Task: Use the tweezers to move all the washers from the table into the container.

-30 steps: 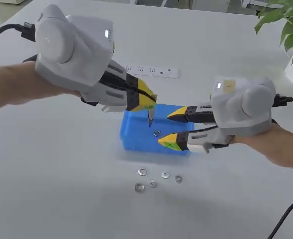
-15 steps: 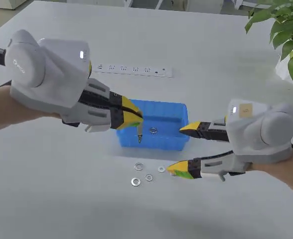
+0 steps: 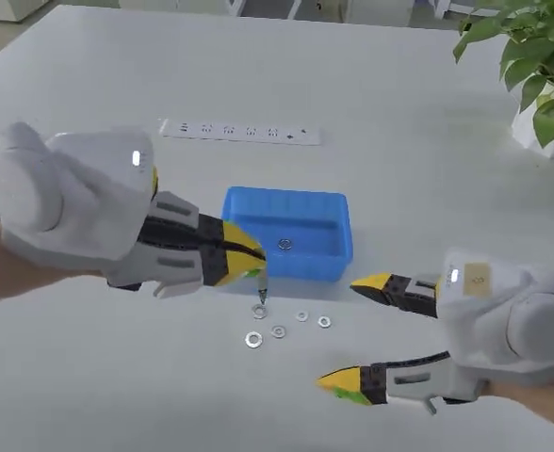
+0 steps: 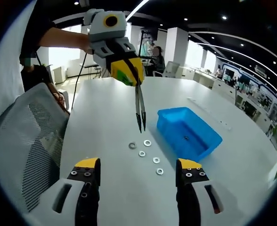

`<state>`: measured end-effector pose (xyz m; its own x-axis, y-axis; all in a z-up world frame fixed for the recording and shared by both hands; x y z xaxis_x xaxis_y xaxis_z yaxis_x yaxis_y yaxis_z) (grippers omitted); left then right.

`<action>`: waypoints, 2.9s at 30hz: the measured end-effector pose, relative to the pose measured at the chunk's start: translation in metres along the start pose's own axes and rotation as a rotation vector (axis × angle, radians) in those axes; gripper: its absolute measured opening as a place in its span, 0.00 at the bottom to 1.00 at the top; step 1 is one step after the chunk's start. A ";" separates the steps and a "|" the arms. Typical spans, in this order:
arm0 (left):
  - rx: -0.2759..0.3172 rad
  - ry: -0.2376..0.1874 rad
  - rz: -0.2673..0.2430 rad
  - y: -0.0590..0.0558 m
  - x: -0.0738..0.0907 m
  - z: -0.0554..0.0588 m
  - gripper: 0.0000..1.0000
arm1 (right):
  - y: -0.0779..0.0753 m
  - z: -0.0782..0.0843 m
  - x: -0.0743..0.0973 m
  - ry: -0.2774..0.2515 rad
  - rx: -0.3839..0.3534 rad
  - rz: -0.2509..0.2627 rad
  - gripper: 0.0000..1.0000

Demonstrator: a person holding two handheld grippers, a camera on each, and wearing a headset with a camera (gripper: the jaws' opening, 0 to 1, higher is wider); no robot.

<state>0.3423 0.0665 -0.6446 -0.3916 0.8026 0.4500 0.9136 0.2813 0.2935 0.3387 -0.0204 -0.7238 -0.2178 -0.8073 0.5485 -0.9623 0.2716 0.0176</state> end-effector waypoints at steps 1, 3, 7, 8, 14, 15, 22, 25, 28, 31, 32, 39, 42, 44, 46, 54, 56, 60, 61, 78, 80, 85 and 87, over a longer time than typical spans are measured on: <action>-0.002 0.004 0.001 -0.004 0.000 0.002 0.05 | 0.002 0.000 0.000 -0.010 -0.014 0.005 0.66; 0.001 0.021 0.008 -0.009 0.000 0.007 0.05 | 0.006 0.000 0.000 -0.022 -0.047 0.003 0.66; 0.011 0.027 0.006 -0.018 0.003 0.013 0.05 | 0.012 -0.001 0.002 -0.036 -0.072 -0.003 0.67; 0.011 0.031 0.006 -0.019 0.003 0.014 0.05 | 0.013 0.000 0.002 -0.037 -0.070 -0.002 0.67; 0.027 0.034 -0.006 -0.019 0.003 0.018 0.05 | 0.015 0.011 0.001 0.008 -0.044 -0.003 0.74; 0.026 0.034 -0.006 -0.019 0.003 0.018 0.05 | 0.015 0.011 0.001 0.010 -0.047 -0.003 0.76; 0.039 0.048 0.002 -0.021 -0.002 0.028 0.05 | 0.019 0.014 -0.001 0.015 -0.045 -0.019 0.84; 0.049 0.048 0.003 -0.021 -0.003 0.030 0.05 | 0.022 0.015 -0.002 0.018 -0.048 -0.033 0.85; 0.051 0.048 0.013 -0.023 -0.005 0.031 0.05 | 0.025 0.018 -0.005 0.029 -0.042 -0.043 0.84; 0.050 0.050 0.018 -0.022 -0.008 0.033 0.05 | 0.026 0.020 -0.007 0.038 -0.029 -0.048 0.84; 0.055 0.050 0.018 -0.022 -0.008 0.034 0.05 | 0.026 0.020 -0.007 0.042 -0.031 -0.051 0.84; 0.054 0.041 0.026 -0.021 -0.013 0.034 0.05 | 0.025 0.028 -0.006 0.064 -0.024 -0.064 0.87; 0.048 0.046 0.034 -0.022 -0.016 0.035 0.05 | 0.027 0.031 -0.007 0.077 -0.025 -0.074 0.88; 0.051 0.047 0.037 -0.023 -0.016 0.036 0.05 | 0.028 0.031 -0.007 0.076 -0.031 -0.077 0.88; 0.044 0.053 0.037 -0.023 -0.017 0.037 0.05 | 0.028 0.032 -0.007 0.079 -0.036 -0.080 0.88; 0.051 0.048 0.033 -0.022 -0.017 0.040 0.05 | 0.033 0.032 -0.009 0.089 -0.035 -0.106 0.87; 0.053 0.050 0.038 -0.023 -0.017 0.042 0.05 | 0.033 0.031 -0.010 0.089 -0.036 -0.110 0.87; 0.056 0.040 0.039 -0.023 -0.018 0.041 0.05 | 0.032 0.028 -0.012 0.091 -0.031 -0.113 0.87; 0.060 0.039 0.040 -0.023 -0.018 0.041 0.05 | 0.031 0.027 -0.013 0.090 -0.033 -0.115 0.87; 0.104 0.026 0.077 -0.024 -0.013 0.043 0.05 | 0.030 -0.007 -0.062 0.070 0.058 -0.236 0.61; 0.100 0.028 0.073 -0.023 -0.013 0.044 0.05 | 0.030 -0.013 -0.068 0.060 0.111 -0.238 0.54; 0.102 0.035 0.070 -0.018 -0.013 0.044 0.05 | 0.031 -0.016 -0.081 0.074 0.141 -0.263 0.49; 0.104 0.032 0.075 -0.019 -0.013 0.044 0.05 | 0.029 -0.016 -0.084 0.079 0.145 -0.267 0.45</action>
<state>0.3352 0.0738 -0.6932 -0.3233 0.8065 0.4950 0.9463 0.2752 0.1697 0.3323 0.0638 -0.7557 0.0532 -0.7952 0.6040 -0.9982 -0.0265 0.0530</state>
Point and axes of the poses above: the centre of the closed fingertips' face, and the gripper's own axes: x roughly backward along the fingers, y roughly to its left, z roughly out of its underside, the point moved 2 cm from there along x, roughly backward along the fingers, and after that the axes turned 7 degrees about -x, right-handed, at the moved point
